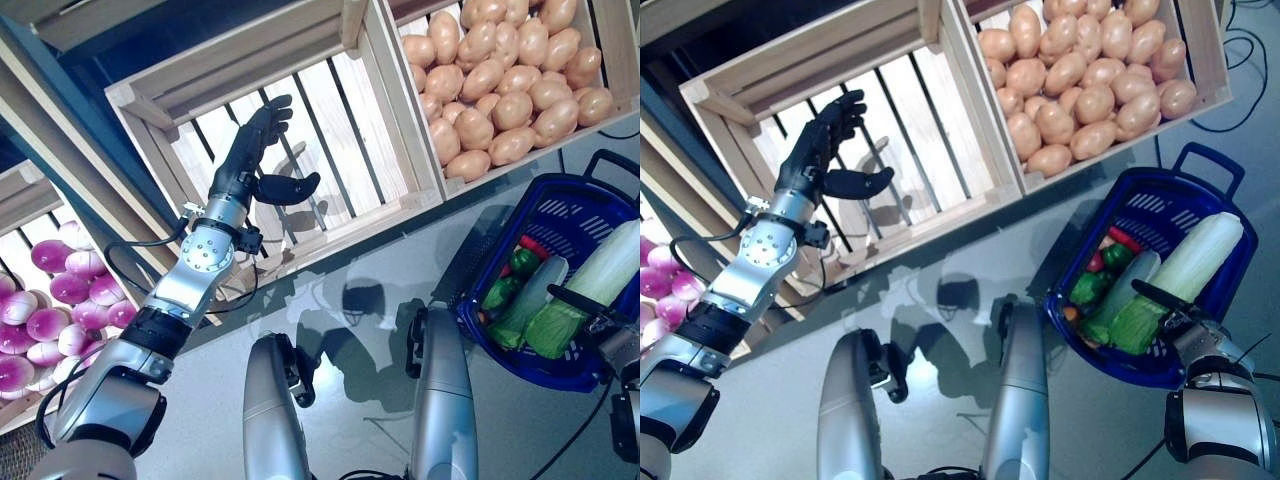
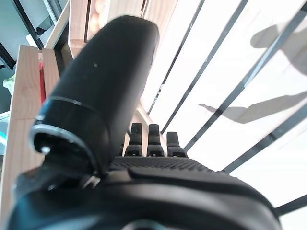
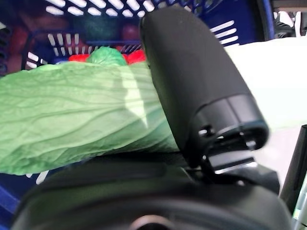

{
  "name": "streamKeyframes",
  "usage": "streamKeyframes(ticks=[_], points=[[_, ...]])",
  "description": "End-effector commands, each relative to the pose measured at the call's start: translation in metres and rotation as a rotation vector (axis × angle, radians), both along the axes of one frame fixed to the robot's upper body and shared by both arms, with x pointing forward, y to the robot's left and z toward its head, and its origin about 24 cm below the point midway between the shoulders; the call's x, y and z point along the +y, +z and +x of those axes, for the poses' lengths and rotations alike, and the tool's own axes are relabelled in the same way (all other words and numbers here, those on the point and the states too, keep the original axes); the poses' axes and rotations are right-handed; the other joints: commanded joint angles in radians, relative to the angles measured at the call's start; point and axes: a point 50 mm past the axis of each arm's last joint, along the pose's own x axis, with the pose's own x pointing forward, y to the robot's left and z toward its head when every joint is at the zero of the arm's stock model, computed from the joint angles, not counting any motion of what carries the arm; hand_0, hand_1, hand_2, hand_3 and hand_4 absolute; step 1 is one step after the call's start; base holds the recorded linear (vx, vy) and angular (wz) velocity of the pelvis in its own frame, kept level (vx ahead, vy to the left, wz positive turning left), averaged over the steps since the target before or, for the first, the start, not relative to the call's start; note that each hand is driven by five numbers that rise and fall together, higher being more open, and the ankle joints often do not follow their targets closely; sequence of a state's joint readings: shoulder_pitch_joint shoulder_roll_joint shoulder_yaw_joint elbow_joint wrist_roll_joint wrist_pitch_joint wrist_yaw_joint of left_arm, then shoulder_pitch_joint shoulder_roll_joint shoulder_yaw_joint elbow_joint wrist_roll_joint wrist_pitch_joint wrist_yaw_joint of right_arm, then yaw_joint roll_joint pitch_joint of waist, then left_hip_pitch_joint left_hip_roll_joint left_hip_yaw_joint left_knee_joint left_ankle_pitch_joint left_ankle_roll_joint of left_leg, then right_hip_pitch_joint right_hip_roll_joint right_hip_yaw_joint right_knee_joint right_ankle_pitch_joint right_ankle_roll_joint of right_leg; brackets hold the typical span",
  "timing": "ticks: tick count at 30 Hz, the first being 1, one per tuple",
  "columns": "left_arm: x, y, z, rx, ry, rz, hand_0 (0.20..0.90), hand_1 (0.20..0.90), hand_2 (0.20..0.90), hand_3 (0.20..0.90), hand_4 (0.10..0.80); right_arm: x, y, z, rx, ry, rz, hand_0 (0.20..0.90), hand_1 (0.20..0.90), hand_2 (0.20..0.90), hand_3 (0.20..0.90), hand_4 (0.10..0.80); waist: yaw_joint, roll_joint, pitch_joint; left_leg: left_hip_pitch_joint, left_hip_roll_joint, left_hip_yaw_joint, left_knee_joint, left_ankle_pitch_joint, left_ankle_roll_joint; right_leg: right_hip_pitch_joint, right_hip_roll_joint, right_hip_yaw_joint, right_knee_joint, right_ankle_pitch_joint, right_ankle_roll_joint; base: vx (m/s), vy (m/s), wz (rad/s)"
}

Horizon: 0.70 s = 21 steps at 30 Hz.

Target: Put vegetables into the basket

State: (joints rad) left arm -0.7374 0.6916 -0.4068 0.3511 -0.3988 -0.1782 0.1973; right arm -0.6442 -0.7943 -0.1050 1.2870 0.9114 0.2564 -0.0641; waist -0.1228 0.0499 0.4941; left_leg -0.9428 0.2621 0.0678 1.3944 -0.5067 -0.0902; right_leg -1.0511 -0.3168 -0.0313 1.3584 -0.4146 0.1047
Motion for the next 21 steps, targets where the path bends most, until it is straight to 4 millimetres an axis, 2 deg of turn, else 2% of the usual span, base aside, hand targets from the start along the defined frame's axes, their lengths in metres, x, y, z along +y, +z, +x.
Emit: streamKeyframes(ticks=[1, 15, 20, 21], points=[[-0.010, 0.067, -0.012, -0.270, -0.083, -0.048, 0.900, 0.900, 0.900, 0.900, 0.800, -0.028, 0.022, -0.014, -0.049, -0.078, -0.095, 0.900, 0.900, 0.900, 0.900, 0.800, 0.005, 0.002, -0.073, -0.009, -0.035, 0.048, 0.023, -0.036, 0.018, 0.084, -0.001, -0.063, -0.007, -0.001, -0.042, -0.005, -0.025, 0.05], [-0.006, 0.067, -0.012, -0.264, -0.078, -0.054, 0.900, 0.900, 0.900, 0.900, 0.800, -0.023, 0.007, -0.019, -0.005, -0.062, -0.050, 0.900, 0.900, 0.900, 0.900, 0.800, 0.031, -0.031, -0.110, 0.015, -0.023, 0.028, -0.013, -0.025, 0.016, 0.121, 0.011, -0.072, -0.058, 0.018, -0.030, 0.016, -0.011, 0.00], [-0.002, 0.061, -0.011, -0.239, -0.074, -0.063, 0.900, 0.900, 0.900, 0.900, 0.800, -0.022, 0.005, -0.019, 0.009, -0.063, -0.050, 0.900, 0.900, 0.900, 0.900, 0.800, 0.036, -0.042, -0.128, 0.040, -0.015, 0.027, -0.046, -0.012, 0.014, 0.146, 0.016, -0.073, -0.089, 0.025, -0.028, 0.045, 0.008, 0.00], [0.000, 0.055, -0.009, -0.221, -0.073, -0.071, 0.900, 0.900, 0.900, 0.900, 0.800, -0.020, 0.002, -0.019, 0.019, -0.068, -0.047, 0.900, 0.900, 0.900, 0.900, 0.800, 0.037, -0.045, -0.136, 0.057, -0.014, 0.027, -0.070, -0.003, 0.014, 0.165, 0.018, -0.074, -0.114, 0.031, -0.026, 0.067, 0.026, 0.01]])
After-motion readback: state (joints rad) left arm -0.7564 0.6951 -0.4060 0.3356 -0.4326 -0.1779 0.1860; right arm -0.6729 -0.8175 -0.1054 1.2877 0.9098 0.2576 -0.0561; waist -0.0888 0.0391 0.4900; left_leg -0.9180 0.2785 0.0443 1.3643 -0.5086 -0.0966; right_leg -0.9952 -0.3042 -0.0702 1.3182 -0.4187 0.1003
